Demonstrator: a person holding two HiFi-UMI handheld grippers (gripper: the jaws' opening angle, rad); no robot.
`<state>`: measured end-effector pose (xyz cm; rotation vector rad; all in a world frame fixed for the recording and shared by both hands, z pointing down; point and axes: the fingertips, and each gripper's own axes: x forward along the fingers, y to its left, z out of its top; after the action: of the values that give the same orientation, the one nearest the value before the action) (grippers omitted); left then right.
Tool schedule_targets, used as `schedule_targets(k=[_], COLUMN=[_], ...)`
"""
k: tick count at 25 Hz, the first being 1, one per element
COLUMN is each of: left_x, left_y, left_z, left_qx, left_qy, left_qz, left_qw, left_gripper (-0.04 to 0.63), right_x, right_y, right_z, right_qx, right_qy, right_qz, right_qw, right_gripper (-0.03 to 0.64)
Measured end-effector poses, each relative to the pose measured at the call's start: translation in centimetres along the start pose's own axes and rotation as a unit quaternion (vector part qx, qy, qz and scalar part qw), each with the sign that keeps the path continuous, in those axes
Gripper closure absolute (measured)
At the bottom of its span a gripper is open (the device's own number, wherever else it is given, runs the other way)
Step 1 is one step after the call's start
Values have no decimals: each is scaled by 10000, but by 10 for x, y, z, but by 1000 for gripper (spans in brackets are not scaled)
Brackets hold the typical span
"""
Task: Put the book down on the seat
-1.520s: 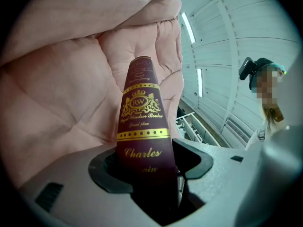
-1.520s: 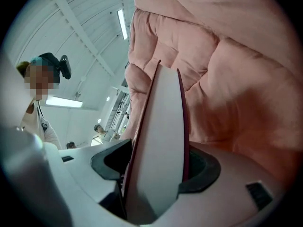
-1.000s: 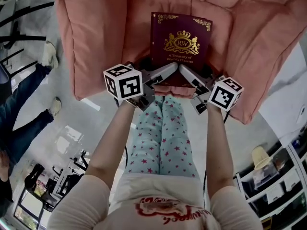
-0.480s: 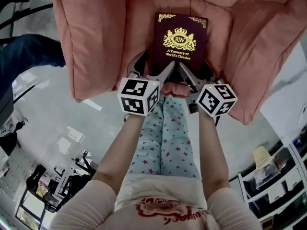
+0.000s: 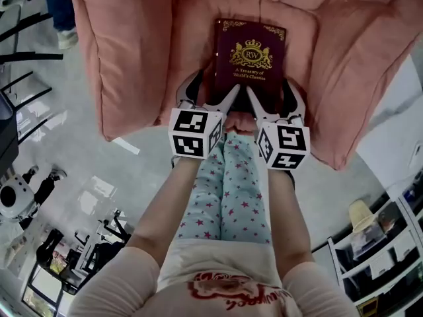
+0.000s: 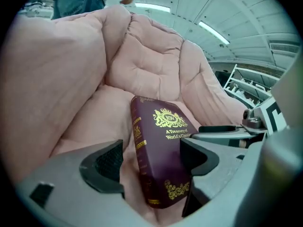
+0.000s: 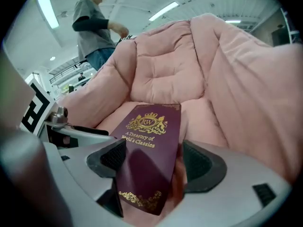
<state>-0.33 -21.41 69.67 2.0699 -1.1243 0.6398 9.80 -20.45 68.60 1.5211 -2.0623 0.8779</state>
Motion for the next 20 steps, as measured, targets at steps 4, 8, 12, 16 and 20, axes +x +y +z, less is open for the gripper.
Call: schedule_targets(k=[4, 8, 12, 16, 20], left_x=[-17, -50, -92, -138, -195], left_y=[-14, -39, -63, -88, -117], left_z=[16, 51, 101, 139, 178], left_qx=[100, 334, 455, 506, 490], left_qy=[-179, -585, -1130, -1395, -1653], left_qz=[-260, -475, -613, -801, -1056], left_qw=[9995, 9966, 9907, 9857, 9794], left_gripper=[232, 233, 252, 270, 300], right_x=[-22, -52, -96, -146, -203], right_y=[0, 20, 39, 61, 85], right_z=[23, 59, 117, 170, 222], right_qx=[87, 81, -16, -217, -414], right_qy=[-303, -670, -1277, -1776, -2303], right_qz=[-8, 255, 374, 528, 600], right_qw=[9995, 9974, 9911, 9824, 9704], right_gripper=[268, 270, 299, 318, 515])
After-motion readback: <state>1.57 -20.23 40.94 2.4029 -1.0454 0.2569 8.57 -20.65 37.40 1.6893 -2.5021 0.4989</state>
